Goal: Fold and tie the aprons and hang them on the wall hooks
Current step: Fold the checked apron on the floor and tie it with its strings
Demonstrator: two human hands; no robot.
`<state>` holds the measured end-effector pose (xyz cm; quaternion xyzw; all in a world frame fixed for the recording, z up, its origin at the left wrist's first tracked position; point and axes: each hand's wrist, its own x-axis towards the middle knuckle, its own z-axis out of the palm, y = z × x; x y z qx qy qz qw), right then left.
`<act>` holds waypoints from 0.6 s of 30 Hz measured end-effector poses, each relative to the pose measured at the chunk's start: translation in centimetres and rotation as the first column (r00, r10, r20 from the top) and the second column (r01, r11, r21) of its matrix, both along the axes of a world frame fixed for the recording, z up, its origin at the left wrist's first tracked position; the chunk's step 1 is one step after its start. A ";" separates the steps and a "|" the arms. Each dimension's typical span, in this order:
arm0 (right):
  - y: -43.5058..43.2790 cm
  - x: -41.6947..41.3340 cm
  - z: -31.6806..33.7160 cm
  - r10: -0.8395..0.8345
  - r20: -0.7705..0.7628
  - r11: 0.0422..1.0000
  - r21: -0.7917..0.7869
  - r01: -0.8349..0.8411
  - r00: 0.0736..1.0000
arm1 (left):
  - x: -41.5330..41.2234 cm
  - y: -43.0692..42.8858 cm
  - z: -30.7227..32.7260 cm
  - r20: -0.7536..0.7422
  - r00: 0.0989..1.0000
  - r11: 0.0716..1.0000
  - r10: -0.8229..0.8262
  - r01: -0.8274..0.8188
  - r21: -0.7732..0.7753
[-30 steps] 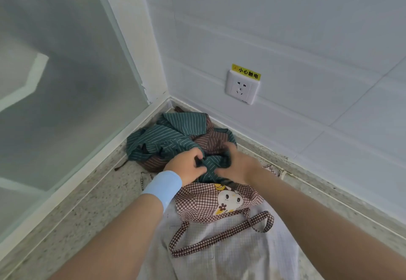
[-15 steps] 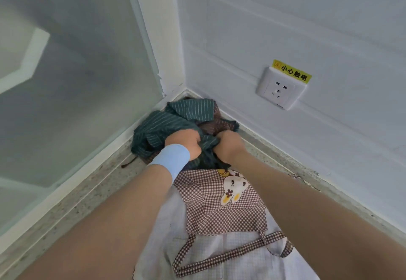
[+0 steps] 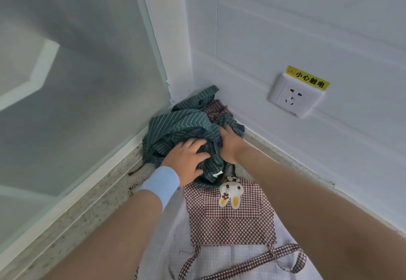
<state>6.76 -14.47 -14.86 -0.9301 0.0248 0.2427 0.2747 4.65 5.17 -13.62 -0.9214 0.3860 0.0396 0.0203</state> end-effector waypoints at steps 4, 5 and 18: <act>0.8 -2.4 1.4 -0.030 0.413 0.950 -0.273 0.155 0.910 | 2.1 -0.7 -0.8 0.018 0.989 0.927 0.145 -0.142 0.347; 0.8 -3.3 1.3 0.041 0.547 0.938 -0.309 0.157 0.836 | 2.7 -1.1 -0.8 0.038 0.983 0.904 0.180 -0.180 0.388; 2.1 2.0 -3.0 0.403 0.151 0.804 -0.530 -0.270 0.903 | 0.8 -0.1 2.6 0.513 0.817 0.924 0.265 -0.063 -0.378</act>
